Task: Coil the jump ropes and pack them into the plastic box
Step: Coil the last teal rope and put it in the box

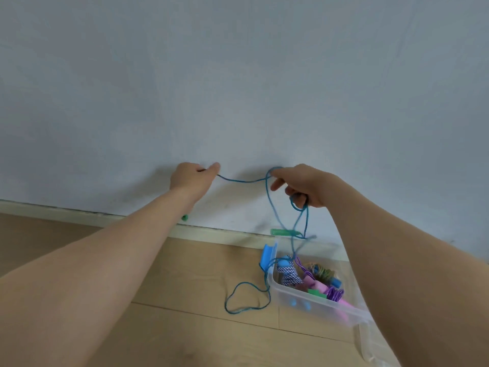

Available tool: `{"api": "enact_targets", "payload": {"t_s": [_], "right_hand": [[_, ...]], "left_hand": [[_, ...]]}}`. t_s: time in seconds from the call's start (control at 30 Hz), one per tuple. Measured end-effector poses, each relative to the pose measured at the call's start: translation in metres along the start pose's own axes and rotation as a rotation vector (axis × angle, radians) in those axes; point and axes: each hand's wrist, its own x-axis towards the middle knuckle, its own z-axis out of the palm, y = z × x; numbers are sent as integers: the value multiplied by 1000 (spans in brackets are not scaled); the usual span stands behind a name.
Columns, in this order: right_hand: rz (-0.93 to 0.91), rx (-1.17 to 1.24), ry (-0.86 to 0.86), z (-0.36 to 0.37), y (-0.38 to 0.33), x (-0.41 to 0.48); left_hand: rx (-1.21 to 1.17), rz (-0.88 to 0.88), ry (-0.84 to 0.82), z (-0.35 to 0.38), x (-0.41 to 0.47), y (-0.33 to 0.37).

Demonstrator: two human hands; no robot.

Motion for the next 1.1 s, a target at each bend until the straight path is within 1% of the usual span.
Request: {"api": "enact_targets", "payload": {"t_s": [0.1, 0.2, 0.27, 0.37, 0.47, 0.57, 0.67, 0.73, 0.8, 0.9, 0.97, 1.03, 1.1], "right_hand": [[-117, 182, -82, 7, -18, -7], [-173, 274, -196, 12, -36, -16], [-196, 314, -272, 15, -44, -21], [-231, 355, -340, 18, -51, -24], [-277, 453, -405, 18, -54, -24], [-321, 566, -407, 21, -59, -22], [-349, 655, -359, 23, -61, -21], [-364, 711, -334, 23, -61, -20], [-375, 746, -302, 21, -60, -20], [-363, 755, -233, 18, -57, -17], [-332, 734, -169, 16, -53, -12], [-310, 665, -61, 14, -47, -5], [-307, 496, 101, 13, -39, 3]], "left_hand": [[82, 57, -272, 11, -9, 4], [174, 101, -444, 28, -19, 10], [204, 58, -548, 39, -21, 10], [290, -45, -663, 48, -20, 1], [344, -100, -822, 48, -24, -8], [311, -64, -1006, 46, -28, -8], [413, 35, -1117, 49, -32, -3], [445, 49, -1130, 52, -33, -2], [422, 55, -1093, 54, -33, -4], [452, 112, -904, 54, -27, -6], [497, 132, -825, 51, -19, -8], [535, 132, -774, 45, -13, -13], [510, 100, -680, 39, -5, -19]]}}
